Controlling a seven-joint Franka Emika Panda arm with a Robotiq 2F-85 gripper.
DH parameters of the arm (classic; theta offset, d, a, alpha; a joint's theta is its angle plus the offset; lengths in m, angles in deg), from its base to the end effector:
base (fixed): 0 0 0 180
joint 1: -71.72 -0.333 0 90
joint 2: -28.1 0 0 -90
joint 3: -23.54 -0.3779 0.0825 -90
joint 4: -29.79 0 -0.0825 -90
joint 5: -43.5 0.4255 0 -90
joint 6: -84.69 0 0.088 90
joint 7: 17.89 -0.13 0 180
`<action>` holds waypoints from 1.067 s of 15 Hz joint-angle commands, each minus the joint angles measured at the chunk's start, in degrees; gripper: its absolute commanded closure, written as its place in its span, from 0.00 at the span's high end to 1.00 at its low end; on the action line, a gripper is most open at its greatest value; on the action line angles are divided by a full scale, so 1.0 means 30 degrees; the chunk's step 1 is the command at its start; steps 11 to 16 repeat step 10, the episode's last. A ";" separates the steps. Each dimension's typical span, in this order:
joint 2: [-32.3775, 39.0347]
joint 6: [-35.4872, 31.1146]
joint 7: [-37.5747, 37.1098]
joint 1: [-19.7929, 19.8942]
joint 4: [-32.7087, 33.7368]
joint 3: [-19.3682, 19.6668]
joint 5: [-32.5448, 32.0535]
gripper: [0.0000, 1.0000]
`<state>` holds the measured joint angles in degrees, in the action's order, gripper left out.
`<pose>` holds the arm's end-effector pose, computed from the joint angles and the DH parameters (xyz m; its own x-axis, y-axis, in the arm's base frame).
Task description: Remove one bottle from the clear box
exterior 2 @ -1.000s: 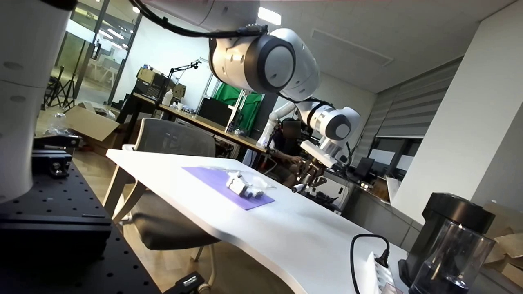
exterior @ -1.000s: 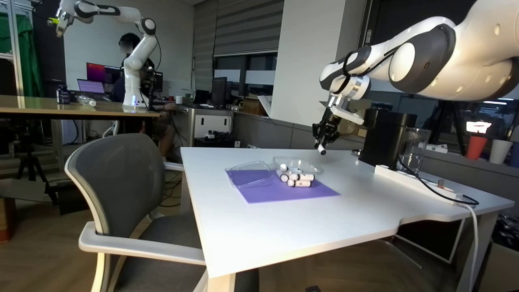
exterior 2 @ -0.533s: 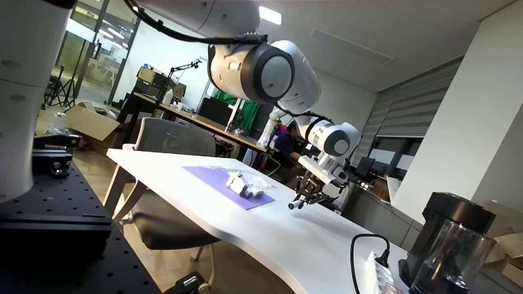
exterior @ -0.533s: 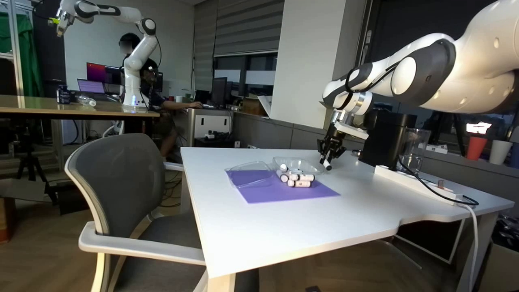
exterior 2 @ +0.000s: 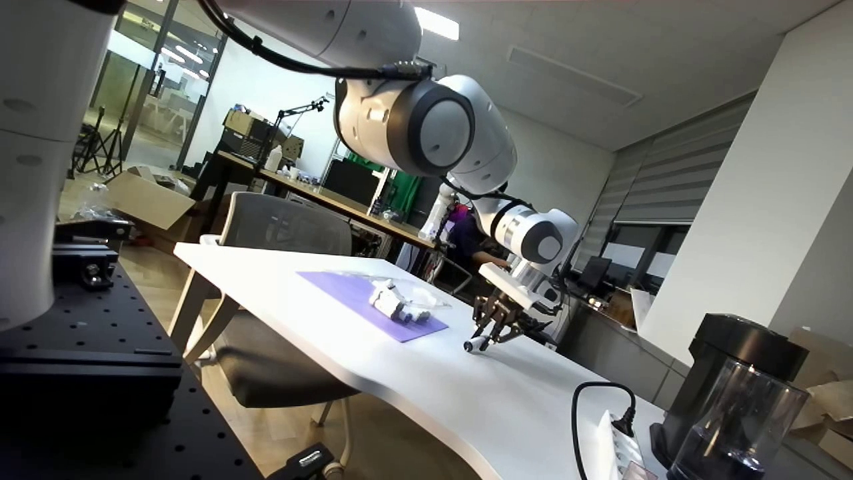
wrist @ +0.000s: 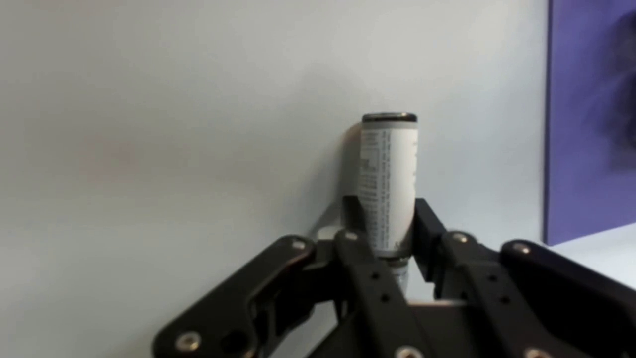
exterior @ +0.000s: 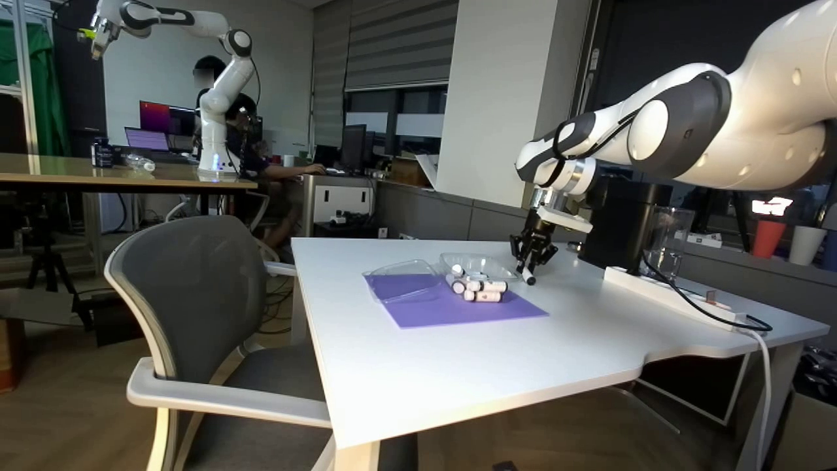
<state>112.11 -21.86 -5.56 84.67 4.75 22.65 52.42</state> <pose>0.8780 -0.1808 0.0972 0.9984 -0.0555 -0.0119 -0.0567 -0.9841 -0.1682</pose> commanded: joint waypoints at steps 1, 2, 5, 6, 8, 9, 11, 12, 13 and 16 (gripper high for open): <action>0.0000 0.0602 -0.0758 -0.0079 0.0661 -0.0301 -0.0337 0.58; -0.0007 0.0949 -0.0807 -0.0168 0.1077 -0.0370 -0.0316 0.66; -0.1015 0.1110 -0.1070 -0.0483 0.0551 -0.0332 0.0090 0.86; -0.1146 0.1299 -0.1268 -0.0559 0.0690 -0.0365 0.0173 0.92; -0.0705 0.1023 -0.0584 -0.0536 0.0842 -0.0312 0.0096 0.81; -0.0926 0.1381 -0.0748 -0.0624 0.0839 -0.0312 0.0096 0.87; -0.1084 0.1582 -0.0820 -0.0677 0.0828 -0.0312 0.0096 0.95; -0.1084 0.1582 -0.0820 -0.0677 0.0828 -0.0312 0.0096 0.95; -0.1084 0.1582 -0.0820 -0.0677 0.0828 -0.0312 0.0096 0.95; -0.1084 0.1582 -0.0820 -0.0677 0.0828 -0.0312 0.0096 0.95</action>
